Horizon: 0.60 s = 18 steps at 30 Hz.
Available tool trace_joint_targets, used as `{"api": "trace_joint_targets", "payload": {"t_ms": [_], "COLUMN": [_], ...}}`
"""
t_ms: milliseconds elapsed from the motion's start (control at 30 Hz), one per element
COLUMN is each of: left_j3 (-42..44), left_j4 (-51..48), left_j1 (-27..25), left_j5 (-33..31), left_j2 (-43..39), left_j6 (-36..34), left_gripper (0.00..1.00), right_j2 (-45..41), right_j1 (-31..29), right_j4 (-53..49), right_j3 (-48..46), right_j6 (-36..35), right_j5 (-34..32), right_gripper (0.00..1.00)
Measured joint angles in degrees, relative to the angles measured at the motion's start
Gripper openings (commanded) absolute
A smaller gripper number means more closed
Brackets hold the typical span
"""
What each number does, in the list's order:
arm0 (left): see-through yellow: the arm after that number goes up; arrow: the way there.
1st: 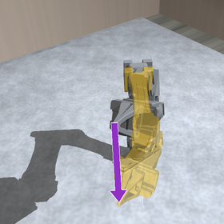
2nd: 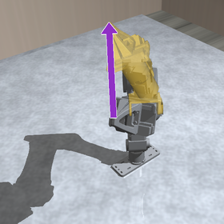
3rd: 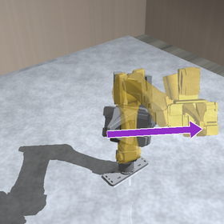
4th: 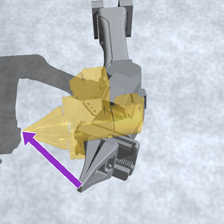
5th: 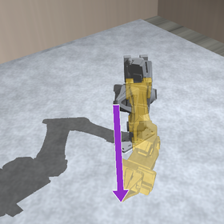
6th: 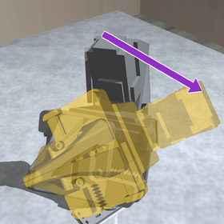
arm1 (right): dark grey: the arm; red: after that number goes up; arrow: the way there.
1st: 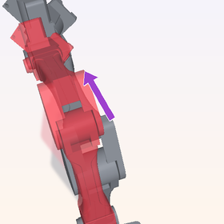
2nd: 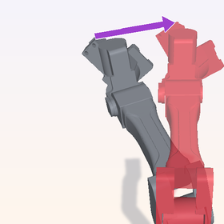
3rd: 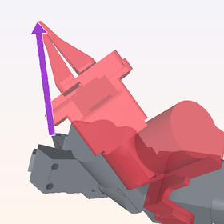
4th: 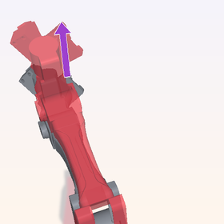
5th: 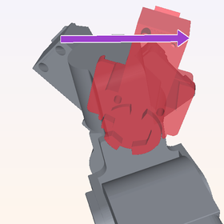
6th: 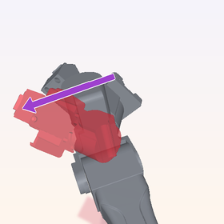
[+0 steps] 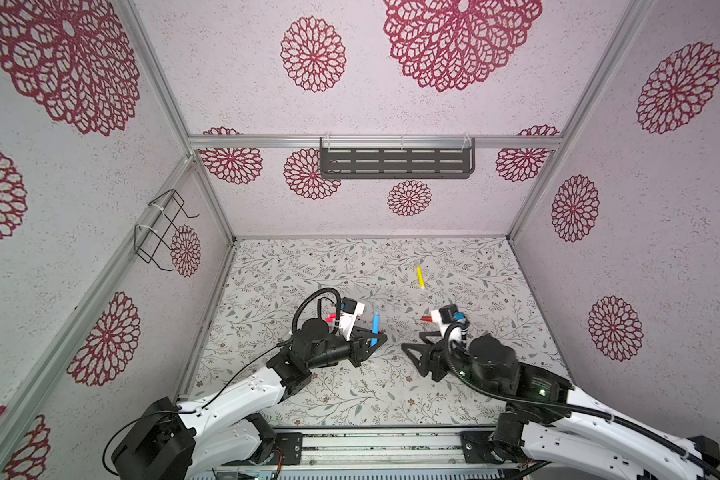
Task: Insert the pens into the pen caps
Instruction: 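Press the clear cap down with right gripper while left gripper holds the marker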
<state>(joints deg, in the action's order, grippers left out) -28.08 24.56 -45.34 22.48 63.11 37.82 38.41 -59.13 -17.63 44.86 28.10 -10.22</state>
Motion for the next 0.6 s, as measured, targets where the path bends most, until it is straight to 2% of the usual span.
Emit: {"api": "trace_joint_targets", "payload": {"t_ms": [133,433,600], "left_j3": [0.0,-0.33,-0.33], "left_j4": [-0.09,-0.26,-0.76], "left_j1": [-2.1,-6.67,-7.78], "left_j5": [-3.98,-10.67,-13.11], "left_j2": [-0.48,-0.11,-0.07], "left_j6": [-0.55,-2.25,-2.75], "left_gripper": [0.0,0.0,0.0], "right_j2": [1.09,18.47,22.25], "right_j1": [3.63,4.04,4.42], "right_j4": [-0.35,2.38,3.54], "right_j3": [4.52,6.67,8.5], "right_j6": [-1.09,-2.64,-3.08], "right_j5": [1.11,8.17,10.86], "right_gripper": [0.66,0.57,0.53]}}
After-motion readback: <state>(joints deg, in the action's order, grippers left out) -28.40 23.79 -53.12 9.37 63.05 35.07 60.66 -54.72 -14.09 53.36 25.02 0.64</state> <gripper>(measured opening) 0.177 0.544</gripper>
